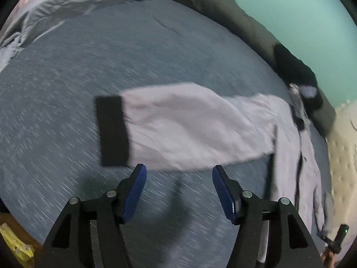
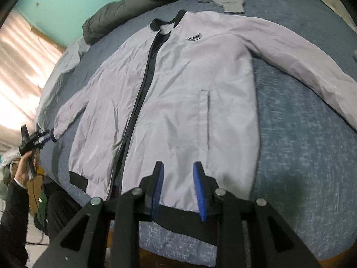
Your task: Fold clothes
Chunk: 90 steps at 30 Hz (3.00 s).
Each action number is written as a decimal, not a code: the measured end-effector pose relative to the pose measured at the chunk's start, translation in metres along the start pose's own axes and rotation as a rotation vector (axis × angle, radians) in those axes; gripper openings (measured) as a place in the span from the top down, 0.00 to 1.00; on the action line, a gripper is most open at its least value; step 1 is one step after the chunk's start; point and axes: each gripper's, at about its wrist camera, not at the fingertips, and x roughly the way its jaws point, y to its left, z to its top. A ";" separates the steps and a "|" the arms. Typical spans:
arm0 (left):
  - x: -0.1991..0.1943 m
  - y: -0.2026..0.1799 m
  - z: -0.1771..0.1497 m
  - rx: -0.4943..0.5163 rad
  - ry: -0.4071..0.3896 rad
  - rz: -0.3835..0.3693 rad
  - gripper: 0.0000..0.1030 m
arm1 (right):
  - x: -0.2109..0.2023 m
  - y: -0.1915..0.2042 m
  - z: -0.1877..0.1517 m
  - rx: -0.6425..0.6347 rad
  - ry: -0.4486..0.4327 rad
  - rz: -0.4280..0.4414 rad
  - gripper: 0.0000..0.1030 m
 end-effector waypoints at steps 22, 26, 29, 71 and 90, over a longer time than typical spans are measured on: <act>0.032 0.052 0.049 -0.022 -0.102 0.055 0.77 | 0.040 0.055 0.022 -0.089 0.060 -0.007 0.74; 0.023 0.039 0.055 0.055 -0.103 0.059 0.94 | 0.042 0.055 0.023 -0.084 0.061 -0.005 0.74; 0.008 0.029 0.062 0.090 -0.142 0.071 0.94 | 0.043 0.056 0.021 -0.082 0.065 -0.002 0.74; -0.043 -0.063 0.022 0.248 -0.066 0.007 0.52 | 0.141 0.112 0.022 -0.058 0.218 0.146 0.51; -0.006 -0.207 -0.013 0.449 0.046 -0.156 0.52 | 0.123 0.097 0.010 -0.027 0.144 0.111 0.91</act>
